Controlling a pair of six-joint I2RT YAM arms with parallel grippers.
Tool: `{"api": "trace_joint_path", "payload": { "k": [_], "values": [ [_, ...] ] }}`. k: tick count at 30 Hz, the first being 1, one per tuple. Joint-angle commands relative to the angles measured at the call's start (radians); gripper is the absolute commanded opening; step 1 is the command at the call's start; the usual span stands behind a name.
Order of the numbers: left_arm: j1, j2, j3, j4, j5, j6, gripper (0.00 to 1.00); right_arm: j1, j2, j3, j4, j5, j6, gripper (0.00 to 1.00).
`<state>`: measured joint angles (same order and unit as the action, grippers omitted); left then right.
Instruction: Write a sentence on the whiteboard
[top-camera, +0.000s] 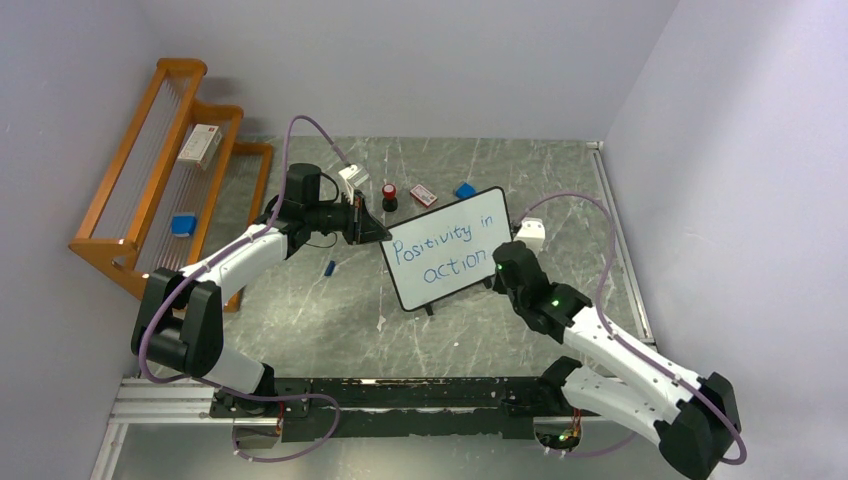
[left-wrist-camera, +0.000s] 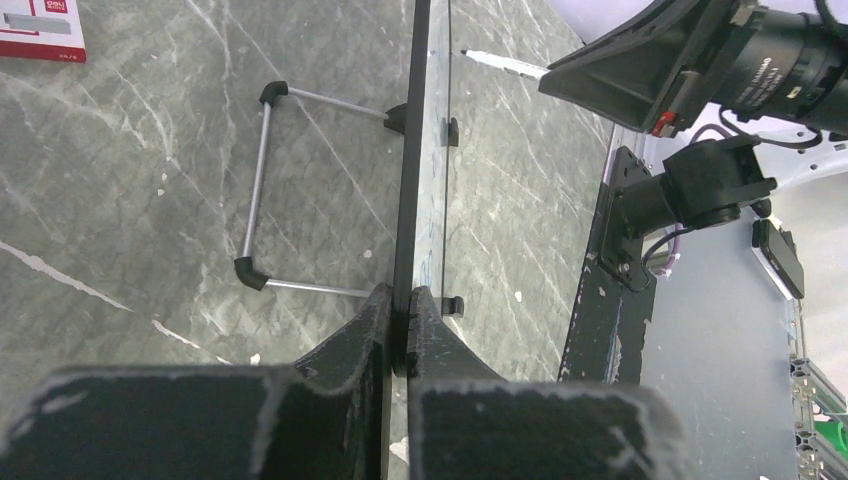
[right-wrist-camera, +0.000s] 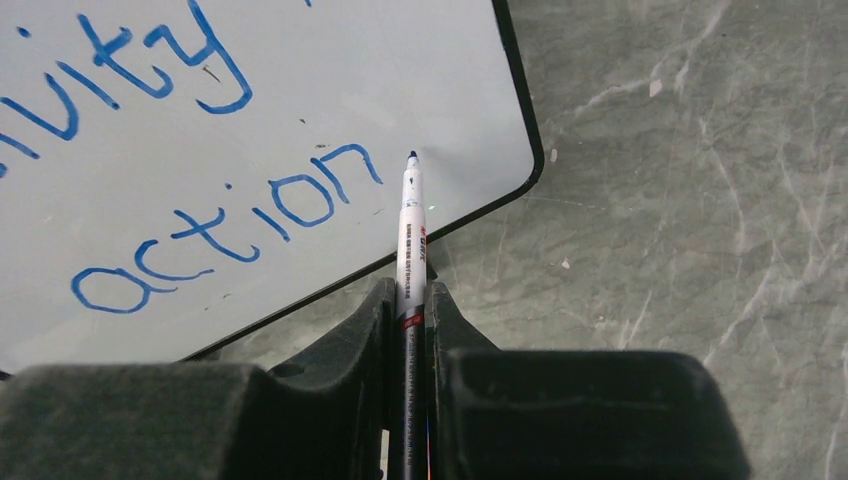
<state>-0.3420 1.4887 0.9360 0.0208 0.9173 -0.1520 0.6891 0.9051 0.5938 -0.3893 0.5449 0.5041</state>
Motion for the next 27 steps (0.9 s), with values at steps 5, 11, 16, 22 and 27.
{"api": "trace_joint_path", "payload": {
  "k": [5, 11, 16, 22, 27],
  "values": [
    [0.001, 0.028, -0.016, -0.034, -0.057, 0.025, 0.05, -0.008, -0.132, 0.068, -0.064, -0.014, -0.043, 0.0],
    [0.002, -0.003, 0.004, 0.014, -0.039, -0.031, 0.29, -0.008, -0.212, 0.084, -0.061, -0.023, -0.088, 0.0],
    [0.001, -0.063, 0.083, -0.092, -0.089, 0.004, 0.54, -0.007, -0.256, 0.101, -0.065, -0.035, -0.123, 0.0],
    [0.01, -0.123, 0.185, -0.28, -0.209, 0.07, 0.81, -0.008, -0.321, 0.105, -0.069, -0.036, -0.144, 0.0],
    [0.026, -0.193, 0.199, -0.412, -0.379, 0.067, 0.98, -0.007, -0.374, 0.099, -0.065, -0.033, -0.141, 0.0]
  ]
}}
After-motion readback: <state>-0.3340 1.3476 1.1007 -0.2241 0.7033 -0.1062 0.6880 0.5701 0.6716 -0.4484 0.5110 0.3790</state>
